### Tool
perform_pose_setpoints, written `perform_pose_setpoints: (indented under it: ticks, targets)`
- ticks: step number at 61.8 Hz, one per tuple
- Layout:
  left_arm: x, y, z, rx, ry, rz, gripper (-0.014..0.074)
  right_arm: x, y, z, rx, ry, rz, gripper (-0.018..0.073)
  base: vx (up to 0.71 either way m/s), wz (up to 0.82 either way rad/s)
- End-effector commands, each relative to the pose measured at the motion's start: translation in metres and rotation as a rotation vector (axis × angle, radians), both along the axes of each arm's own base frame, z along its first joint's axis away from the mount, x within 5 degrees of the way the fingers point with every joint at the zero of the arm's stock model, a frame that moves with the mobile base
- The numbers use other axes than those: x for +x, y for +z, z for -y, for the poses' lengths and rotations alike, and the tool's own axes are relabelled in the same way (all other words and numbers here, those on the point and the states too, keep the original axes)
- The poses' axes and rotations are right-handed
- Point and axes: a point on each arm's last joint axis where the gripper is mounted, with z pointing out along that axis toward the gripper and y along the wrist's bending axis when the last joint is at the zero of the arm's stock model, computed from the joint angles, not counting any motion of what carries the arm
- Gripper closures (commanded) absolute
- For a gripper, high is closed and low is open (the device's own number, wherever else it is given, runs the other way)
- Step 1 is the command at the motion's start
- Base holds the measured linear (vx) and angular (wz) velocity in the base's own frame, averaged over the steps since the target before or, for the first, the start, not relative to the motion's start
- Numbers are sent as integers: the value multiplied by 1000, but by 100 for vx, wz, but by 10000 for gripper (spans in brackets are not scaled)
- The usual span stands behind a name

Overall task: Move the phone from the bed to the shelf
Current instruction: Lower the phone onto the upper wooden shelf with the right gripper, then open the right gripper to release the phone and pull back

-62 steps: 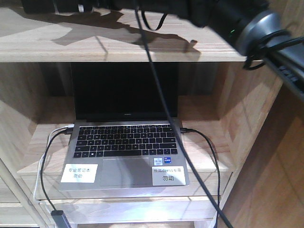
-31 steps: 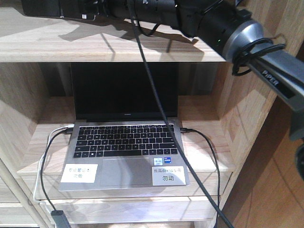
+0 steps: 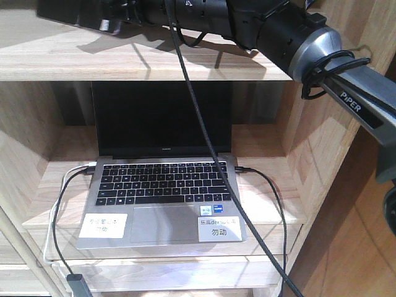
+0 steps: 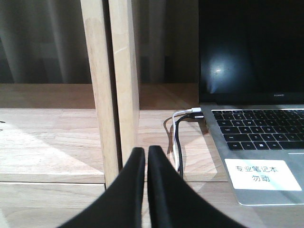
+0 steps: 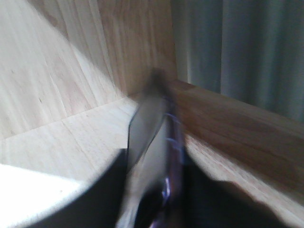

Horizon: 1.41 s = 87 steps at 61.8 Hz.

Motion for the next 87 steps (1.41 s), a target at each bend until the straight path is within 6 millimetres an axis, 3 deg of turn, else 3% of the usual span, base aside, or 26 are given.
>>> perform_pose_setpoints:
  ticks: [1,7,14,34,55,64,72,84,87]
  targets:
    - [1,6,-1,-8,5,72,596,-14,42,12,79,-29,82,88,0,0]
    - [1,6,-1,-8,5,72,596,-13,42,12,82,-36,83,-22,0,0]
    - [1,6,-1,-8,5,72,596,-13,42,12,82,-39,84,-69,0,0]
    - [1,6,-1,-8,5,72,596,-15,45,14,55,-40,107,-30,0,0]
    - [1,6,-1,-8,5,72,596,-36,73,26,80,-11,129,40,0,0]
    - [1,6,-1,-8,5,72,596,-49,85,31,48,19,166,128,0,0]
    - [1,6,-1,-8,5,72,596,-58,91,33,24,55,178,274,0,0]
    - [1,6,-1,-8,5,72,596,-71,97,35,-11,118,173,570,0,0]
    - [1,6,-1,-8,5,72,596,-72,96,35,-25,131,167,573,0,0]
